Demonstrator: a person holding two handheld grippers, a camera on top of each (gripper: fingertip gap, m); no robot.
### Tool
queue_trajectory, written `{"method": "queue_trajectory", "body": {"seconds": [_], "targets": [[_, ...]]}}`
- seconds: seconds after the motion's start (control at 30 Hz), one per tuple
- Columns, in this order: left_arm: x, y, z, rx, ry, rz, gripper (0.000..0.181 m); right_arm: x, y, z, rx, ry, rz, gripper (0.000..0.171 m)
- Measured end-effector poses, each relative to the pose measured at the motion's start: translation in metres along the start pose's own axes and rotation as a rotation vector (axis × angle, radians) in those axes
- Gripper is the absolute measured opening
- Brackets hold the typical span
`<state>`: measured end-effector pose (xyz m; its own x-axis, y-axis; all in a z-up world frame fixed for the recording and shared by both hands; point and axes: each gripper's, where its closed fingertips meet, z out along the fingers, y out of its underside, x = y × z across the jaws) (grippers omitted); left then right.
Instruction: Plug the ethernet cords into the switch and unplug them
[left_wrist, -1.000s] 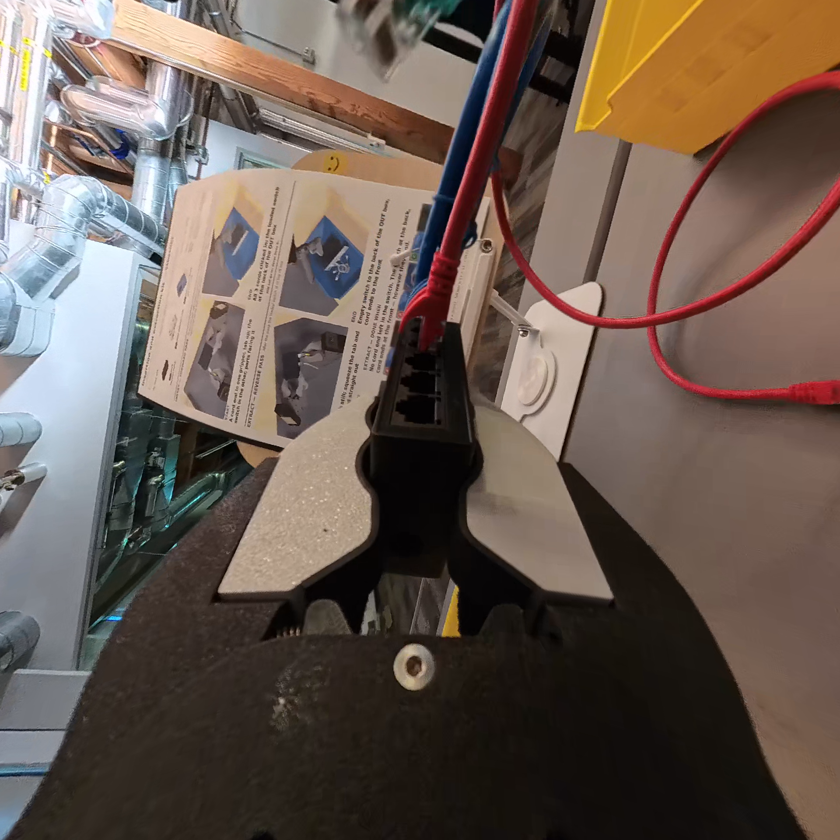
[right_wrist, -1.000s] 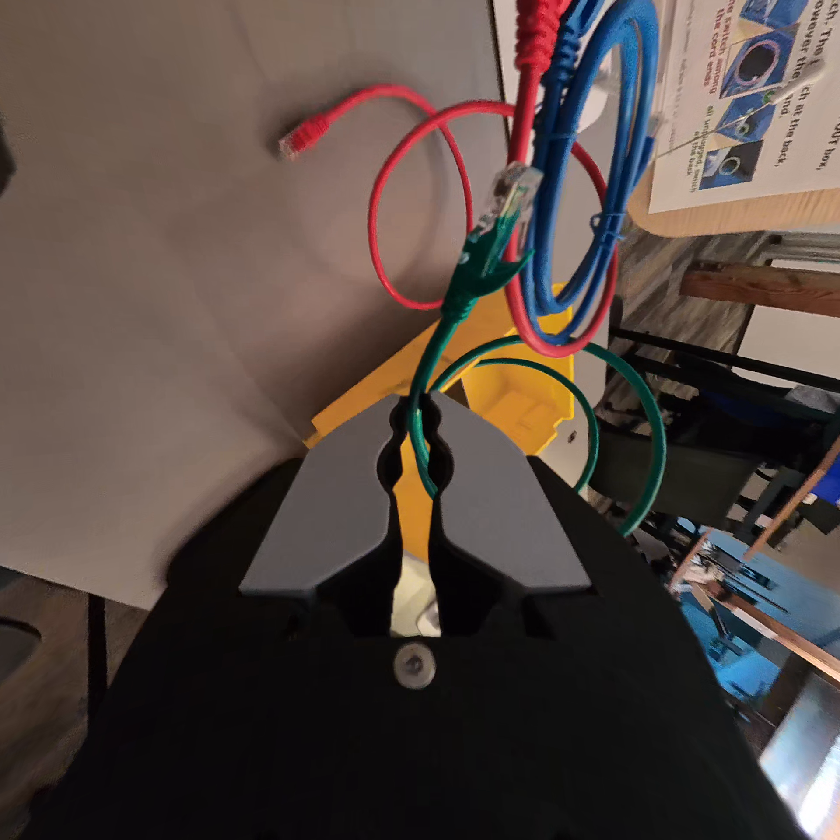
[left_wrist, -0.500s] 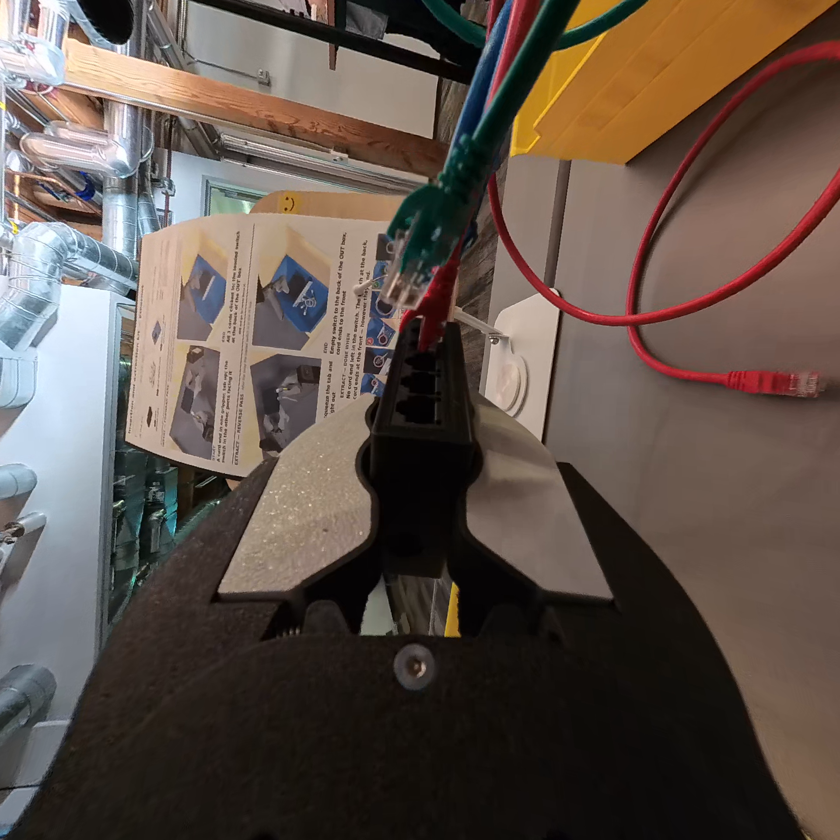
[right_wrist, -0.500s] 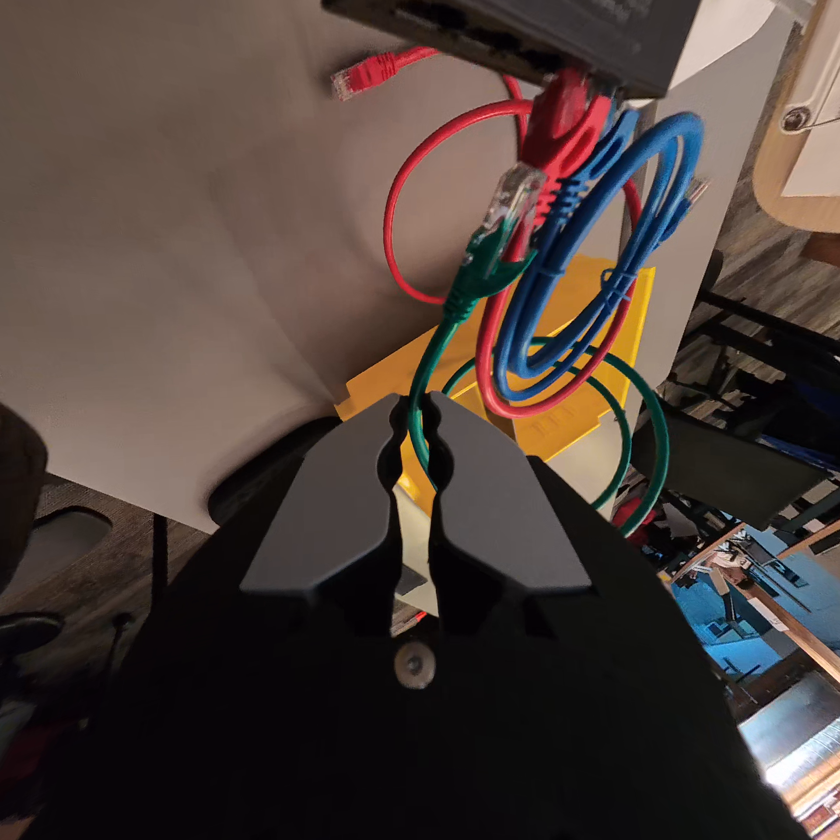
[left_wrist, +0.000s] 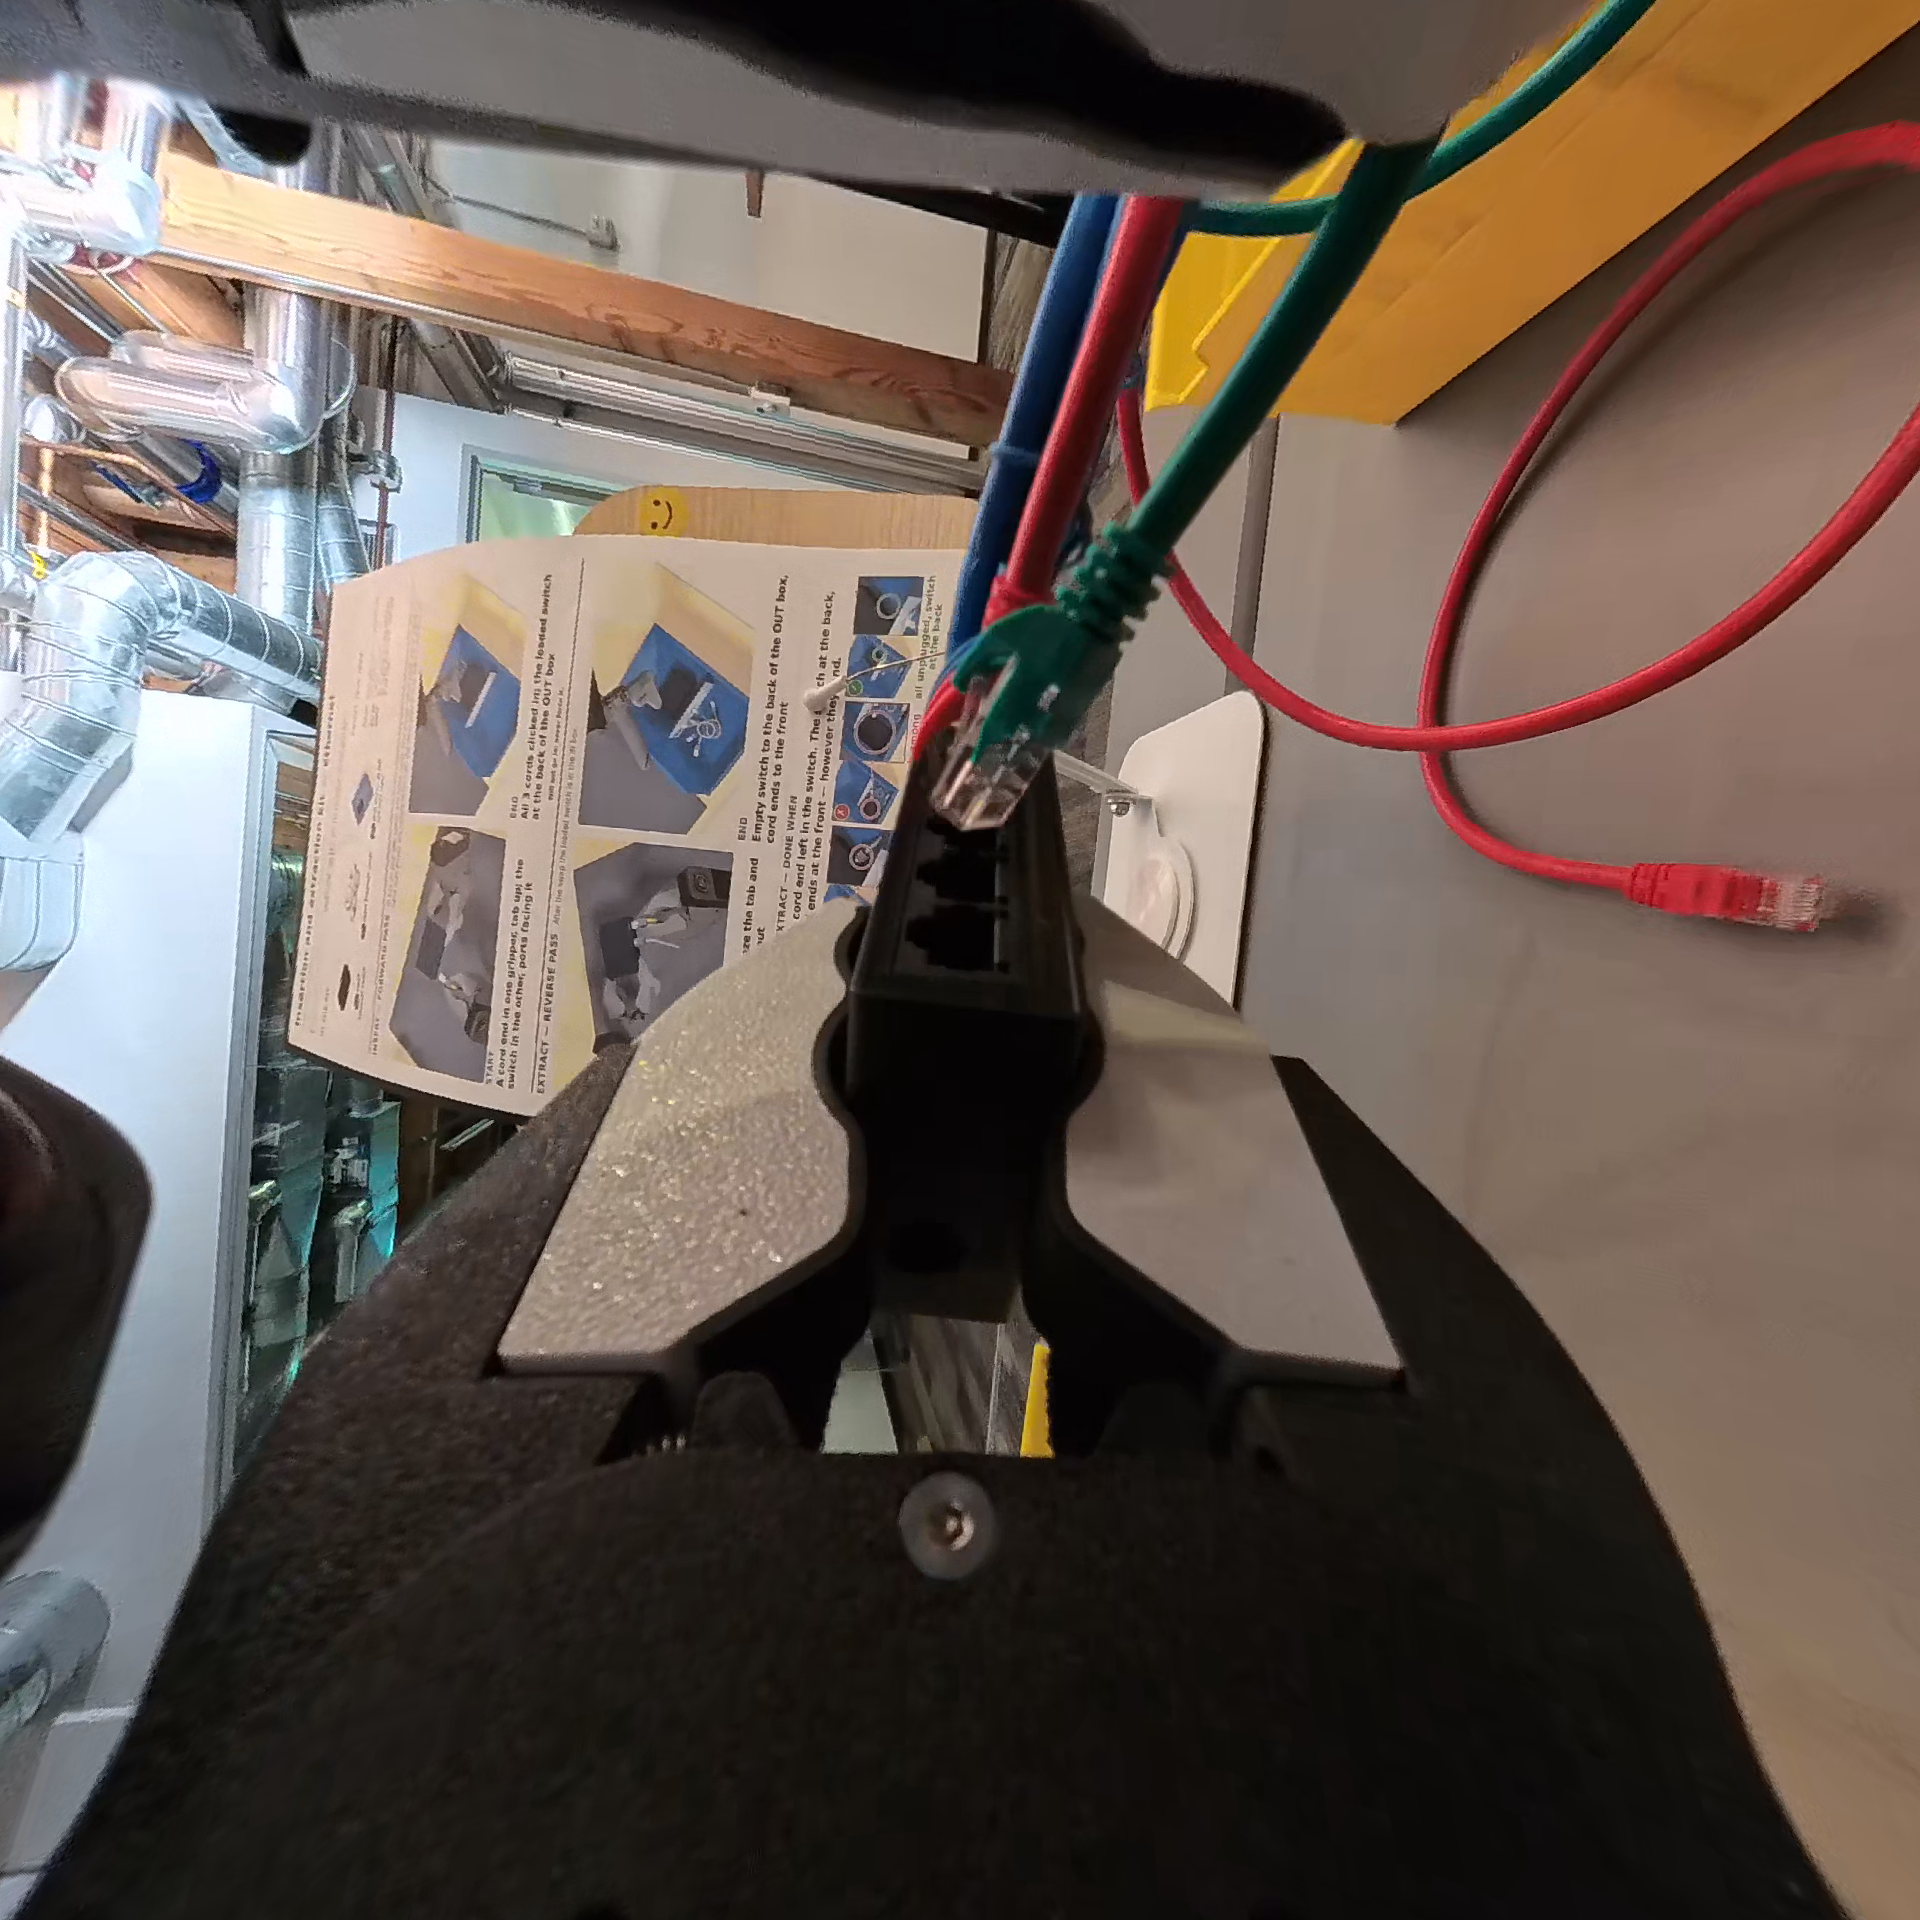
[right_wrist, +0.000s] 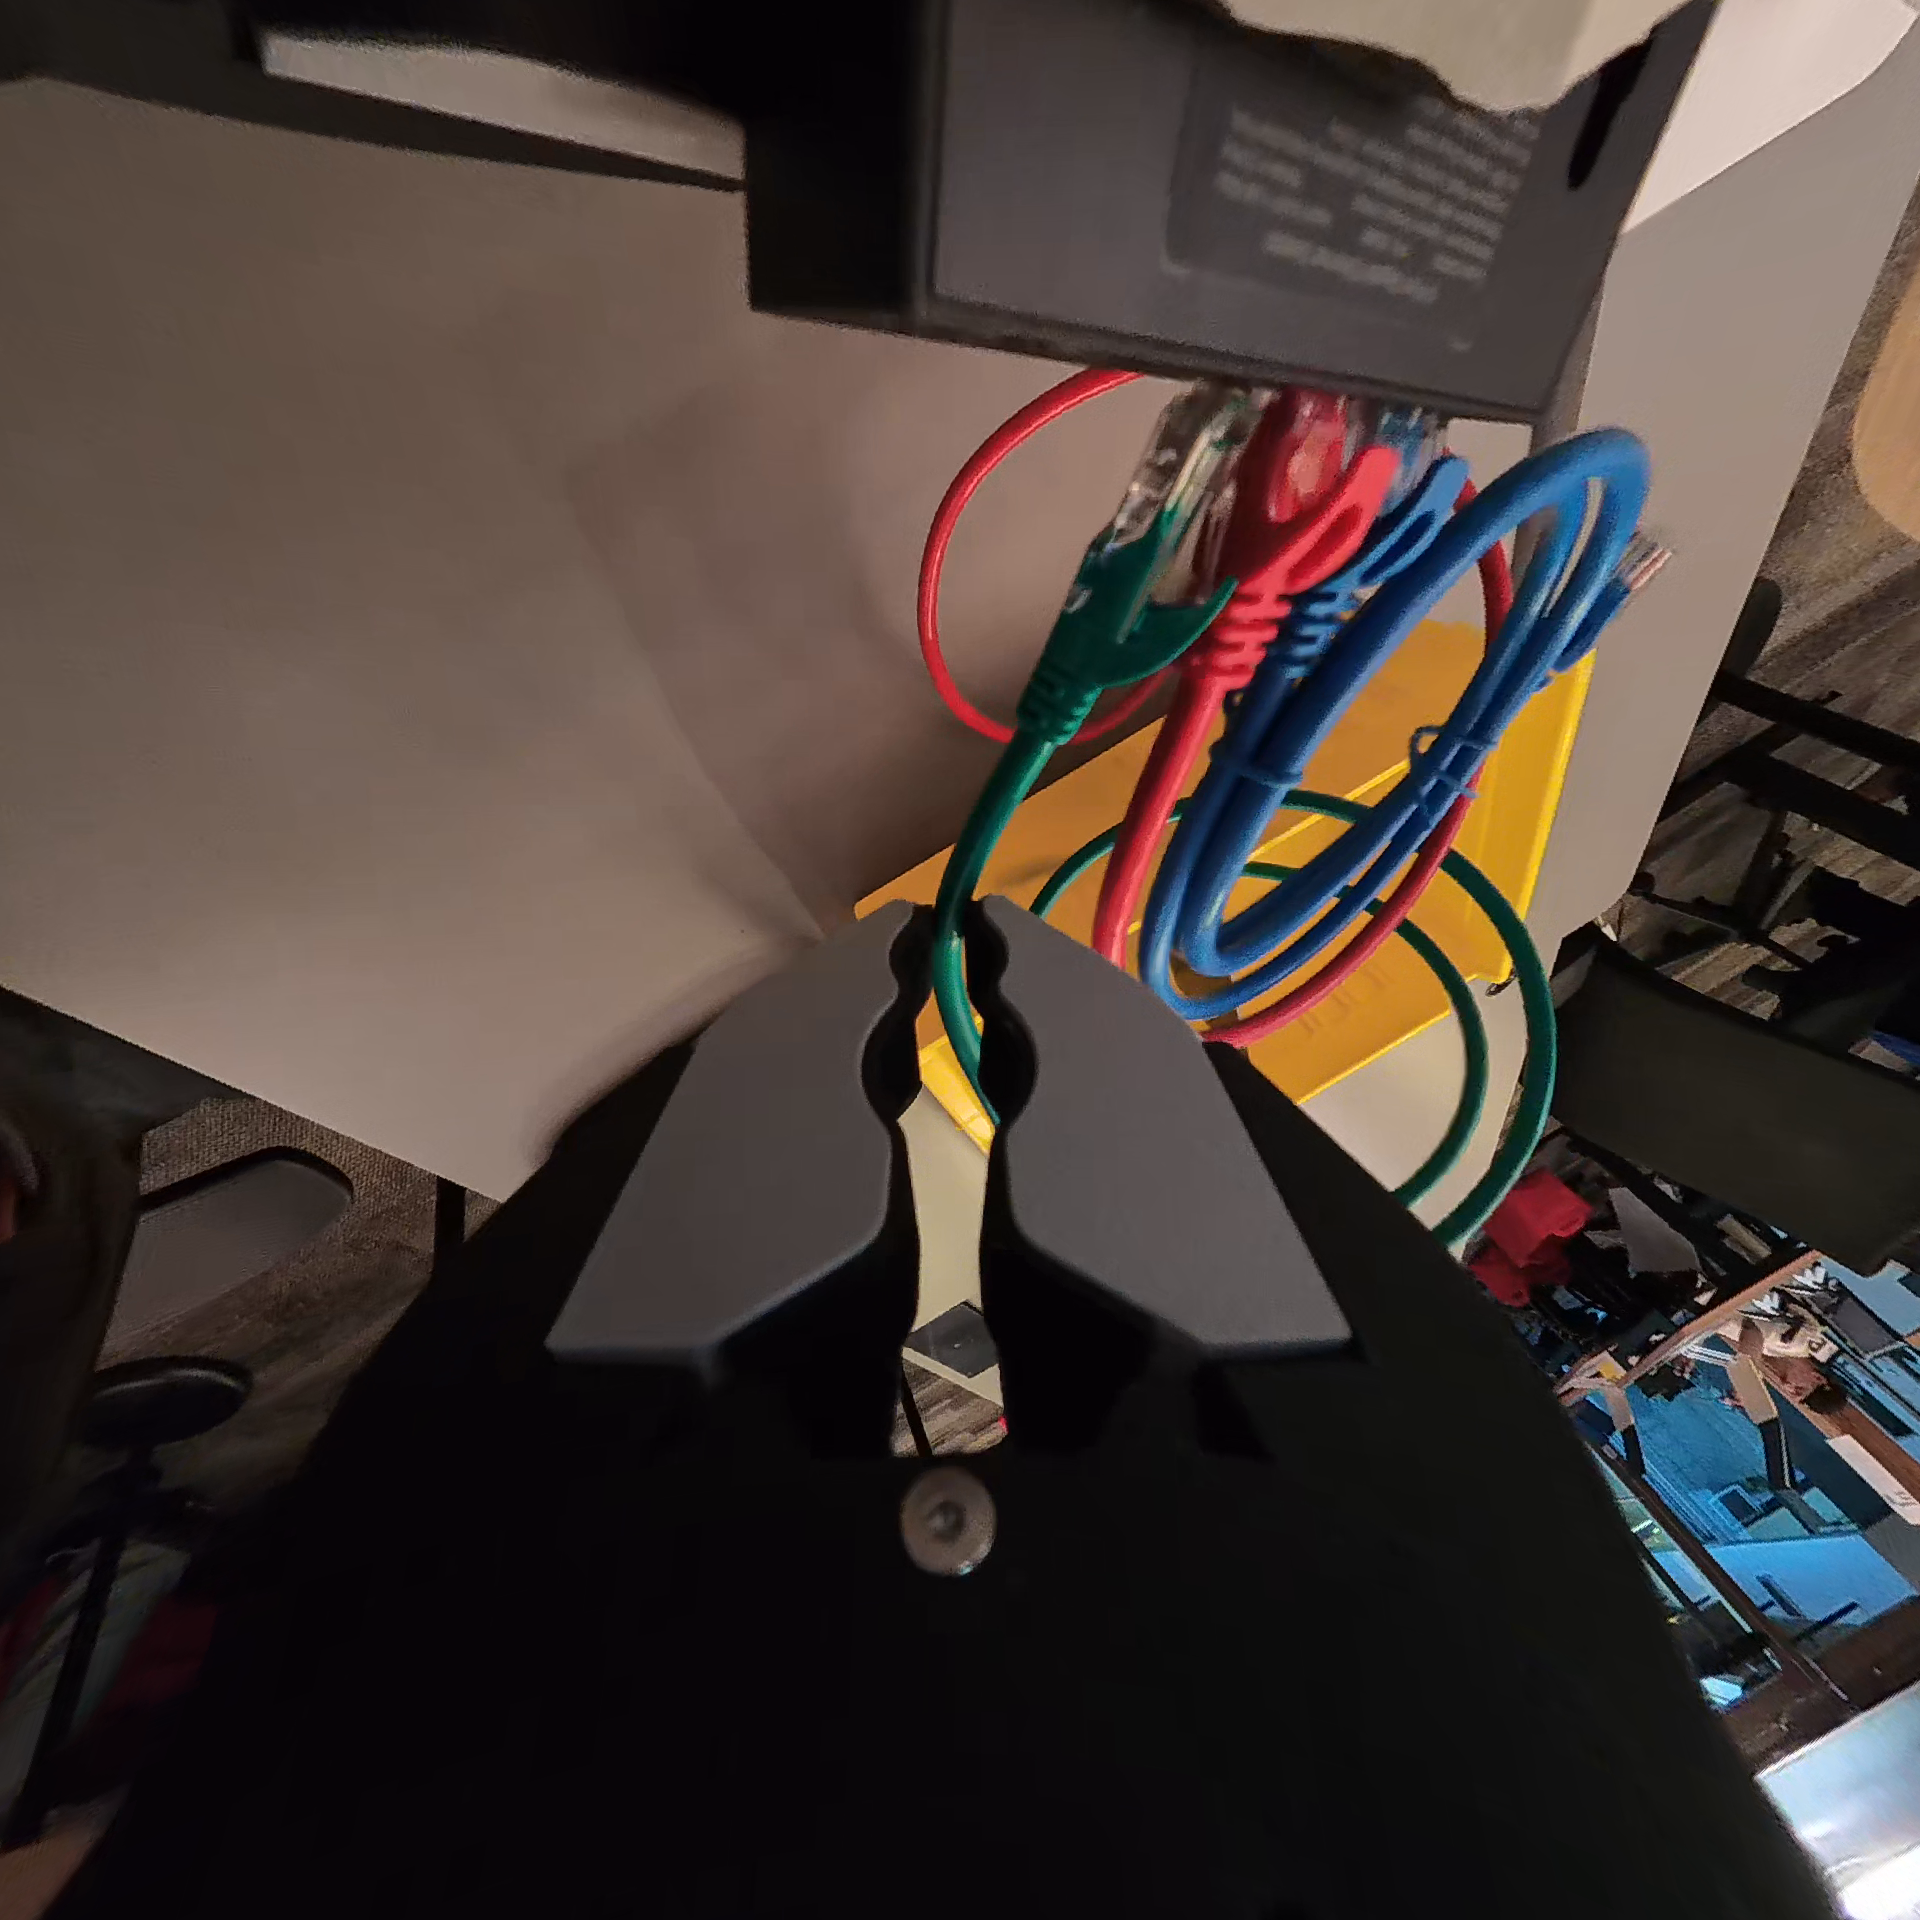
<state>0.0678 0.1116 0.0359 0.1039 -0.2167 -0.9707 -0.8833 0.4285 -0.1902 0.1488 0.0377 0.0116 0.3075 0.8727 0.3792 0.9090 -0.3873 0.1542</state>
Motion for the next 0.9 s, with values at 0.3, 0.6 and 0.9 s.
{"method": "queue_trajectory", "body": {"seconds": [0.3, 0.6, 0.9], "targets": [[0.012, -0.007, 0.001, 0.016, 0.042, 0.035, 0.03, 0.002, 0.008, 0.004, -0.074, 0.05, -0.042, 0.008], [0.012, -0.003, 0.003, 0.003, 0.055, 0.011, 0.03, 0.016, 0.008, 0.001, -0.034, 0.198, -0.043, 0.008], [0.003, 0.01, 0.0, 0.003, 0.072, -0.064, 0.03, 0.016, -0.004, 0.001, 0.323, 0.372, 0.003, 0.008]]}}
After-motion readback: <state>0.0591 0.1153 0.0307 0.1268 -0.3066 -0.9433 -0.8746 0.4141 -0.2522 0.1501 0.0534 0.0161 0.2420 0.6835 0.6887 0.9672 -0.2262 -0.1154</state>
